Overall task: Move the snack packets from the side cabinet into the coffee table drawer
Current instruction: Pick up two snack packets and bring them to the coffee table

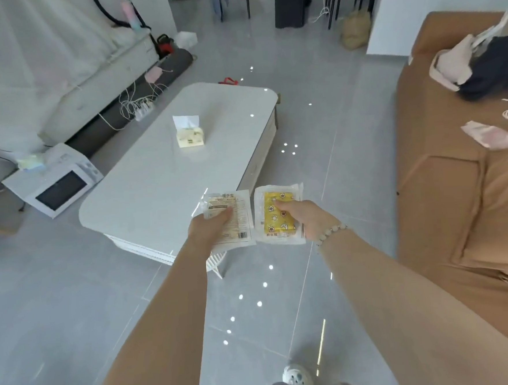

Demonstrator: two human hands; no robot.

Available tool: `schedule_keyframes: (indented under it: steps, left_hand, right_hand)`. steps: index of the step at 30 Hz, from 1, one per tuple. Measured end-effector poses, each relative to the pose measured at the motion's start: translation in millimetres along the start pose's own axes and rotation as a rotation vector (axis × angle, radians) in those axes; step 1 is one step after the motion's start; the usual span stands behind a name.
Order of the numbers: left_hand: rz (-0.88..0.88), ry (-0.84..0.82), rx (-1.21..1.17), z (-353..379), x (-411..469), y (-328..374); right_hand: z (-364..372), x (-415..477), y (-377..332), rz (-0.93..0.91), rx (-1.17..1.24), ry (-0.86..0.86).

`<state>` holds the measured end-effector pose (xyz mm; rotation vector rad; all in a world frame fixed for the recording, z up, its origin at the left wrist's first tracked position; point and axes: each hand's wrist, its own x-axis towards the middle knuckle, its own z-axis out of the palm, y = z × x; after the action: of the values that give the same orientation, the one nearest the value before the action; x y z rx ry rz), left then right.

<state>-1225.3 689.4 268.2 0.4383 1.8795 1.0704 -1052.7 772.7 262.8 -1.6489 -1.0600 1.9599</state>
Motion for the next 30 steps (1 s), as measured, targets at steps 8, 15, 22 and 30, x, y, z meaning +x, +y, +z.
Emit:
schedule_keyframes:
  steps: [8,15,22,30]
  left_hand:
    - [-0.01,-0.034,0.032,33,91,51]
    - [-0.029,-0.1,0.059,64,195,93]
    - [-0.017,-0.12,0.03,76,298,177]
    - [-0.046,-0.09,-0.011,94,371,221]
  right_hand:
    - [-12,85,-56,0.036,-0.02,0.04]
    - [-11,177,-111,0.057,0.013,0.086]
    - [-5,261,-215,0.036,0.022,0.116]
    - [0,334,-276,0.082,-0.022,0.095]
